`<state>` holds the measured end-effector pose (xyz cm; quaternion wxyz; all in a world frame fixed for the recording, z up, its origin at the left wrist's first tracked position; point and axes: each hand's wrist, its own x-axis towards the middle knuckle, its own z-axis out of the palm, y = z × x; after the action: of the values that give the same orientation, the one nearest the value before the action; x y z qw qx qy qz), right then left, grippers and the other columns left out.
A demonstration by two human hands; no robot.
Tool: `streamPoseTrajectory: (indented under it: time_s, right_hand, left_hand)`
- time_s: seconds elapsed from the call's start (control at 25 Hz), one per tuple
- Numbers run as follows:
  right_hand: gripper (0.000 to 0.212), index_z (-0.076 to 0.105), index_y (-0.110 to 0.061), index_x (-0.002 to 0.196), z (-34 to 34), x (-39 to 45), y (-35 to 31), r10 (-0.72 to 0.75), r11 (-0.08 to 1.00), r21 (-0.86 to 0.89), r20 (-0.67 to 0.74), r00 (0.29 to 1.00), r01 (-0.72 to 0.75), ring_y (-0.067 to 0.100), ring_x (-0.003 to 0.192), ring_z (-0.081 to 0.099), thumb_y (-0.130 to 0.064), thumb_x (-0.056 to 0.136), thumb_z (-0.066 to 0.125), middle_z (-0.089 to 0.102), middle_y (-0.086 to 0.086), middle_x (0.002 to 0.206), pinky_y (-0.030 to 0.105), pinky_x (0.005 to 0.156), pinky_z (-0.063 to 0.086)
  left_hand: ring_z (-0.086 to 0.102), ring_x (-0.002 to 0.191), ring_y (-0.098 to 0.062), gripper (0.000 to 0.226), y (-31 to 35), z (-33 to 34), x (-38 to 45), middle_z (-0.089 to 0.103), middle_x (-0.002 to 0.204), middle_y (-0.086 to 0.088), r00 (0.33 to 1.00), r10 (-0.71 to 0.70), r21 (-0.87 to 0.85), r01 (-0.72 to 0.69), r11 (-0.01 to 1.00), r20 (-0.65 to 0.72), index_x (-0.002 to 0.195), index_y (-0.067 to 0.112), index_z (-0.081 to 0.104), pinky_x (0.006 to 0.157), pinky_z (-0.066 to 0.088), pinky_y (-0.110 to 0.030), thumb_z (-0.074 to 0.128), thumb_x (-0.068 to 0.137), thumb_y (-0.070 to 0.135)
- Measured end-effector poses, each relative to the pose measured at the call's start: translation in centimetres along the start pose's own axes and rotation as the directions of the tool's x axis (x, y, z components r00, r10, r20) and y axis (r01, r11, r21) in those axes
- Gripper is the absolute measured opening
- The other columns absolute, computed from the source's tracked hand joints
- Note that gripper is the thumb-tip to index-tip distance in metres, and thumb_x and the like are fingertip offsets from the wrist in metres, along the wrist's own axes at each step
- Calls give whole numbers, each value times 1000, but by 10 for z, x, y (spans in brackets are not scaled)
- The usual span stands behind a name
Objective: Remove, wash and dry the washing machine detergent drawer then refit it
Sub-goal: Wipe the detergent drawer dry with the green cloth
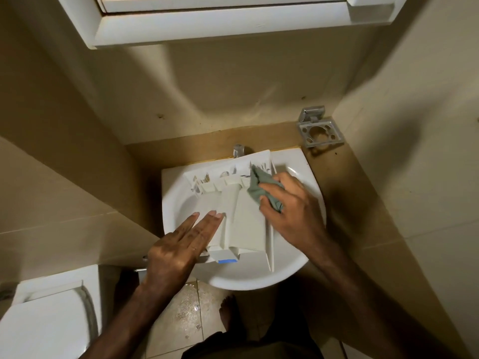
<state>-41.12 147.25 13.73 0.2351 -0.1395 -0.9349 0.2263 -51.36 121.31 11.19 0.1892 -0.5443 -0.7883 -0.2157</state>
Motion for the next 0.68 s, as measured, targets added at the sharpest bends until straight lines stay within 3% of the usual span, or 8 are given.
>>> streamPoseTrajectory:
  time_s: [0.08,0.16,0.24,0.32,0.4,0.48,0.56,0.68]
  right_hand:
    - [30,73,-12,122,1,0,14,108,990,-80,-114,988,-118,22,100,64,-23,96,65,62,5,116,40,72,59]
    - [30,70,-11,126,-4,2,25,233,971,0,-190,954,-237,18,99,63,-22,99,64,61,5,118,34,74,58]
    - [33,68,-12,131,-11,7,36,365,930,130,-238,900,-342,13,102,59,-21,100,66,60,3,120,33,81,56]
    - [36,67,-14,134,-18,16,49,458,885,216,-251,853,-412,14,109,58,-22,99,68,61,1,124,37,87,57]
    - [38,64,-15,135,-23,24,61,499,861,268,-286,818,-432,16,115,59,-22,98,69,63,3,130,35,93,57]
    - [42,57,-19,137,-28,34,73,505,859,274,-318,803,-432,17,121,60,-23,98,70,63,3,136,30,94,55]
    - [46,51,-23,140,-32,48,85,428,904,153,-346,835,-400,20,122,61,-22,97,68,63,1,137,30,94,53]
    - [46,55,-21,140,-35,82,111,265,950,-73,-331,906,-305,29,121,57,-15,95,60,63,6,131,41,100,47]
  left_hand:
    - [69,122,-26,44,0,-2,-3,67,140,-4,1000,-31,-40,31,999,-1,139,9,65,75,65,-36,31,111,3]
    - [72,118,-23,44,-2,-5,-5,69,137,-2,995,-100,-95,100,990,1,138,10,66,87,60,-28,49,99,-4]
    - [79,87,-20,54,-2,-6,-5,81,109,-8,960,-280,-163,273,948,-19,134,13,70,82,51,-14,62,82,1]
    - [57,47,-3,66,1,-7,-4,67,61,6,836,-548,-322,524,789,19,133,24,71,57,43,-10,59,75,-6]
    - [40,38,4,64,8,-6,2,53,47,15,640,-761,-491,699,520,105,128,19,74,43,35,-10,57,81,-21]
    - [43,37,4,52,12,-5,1,57,46,19,457,-865,-581,769,267,208,110,14,77,39,34,-10,53,87,-26]
    - [51,44,2,43,13,-5,1,69,56,14,345,-897,-633,767,100,276,96,20,76,41,44,-19,56,93,-18]
    - [69,59,-4,24,10,-1,1,80,82,3,205,-901,-688,715,-128,382,101,16,76,53,58,-30,66,95,-5]
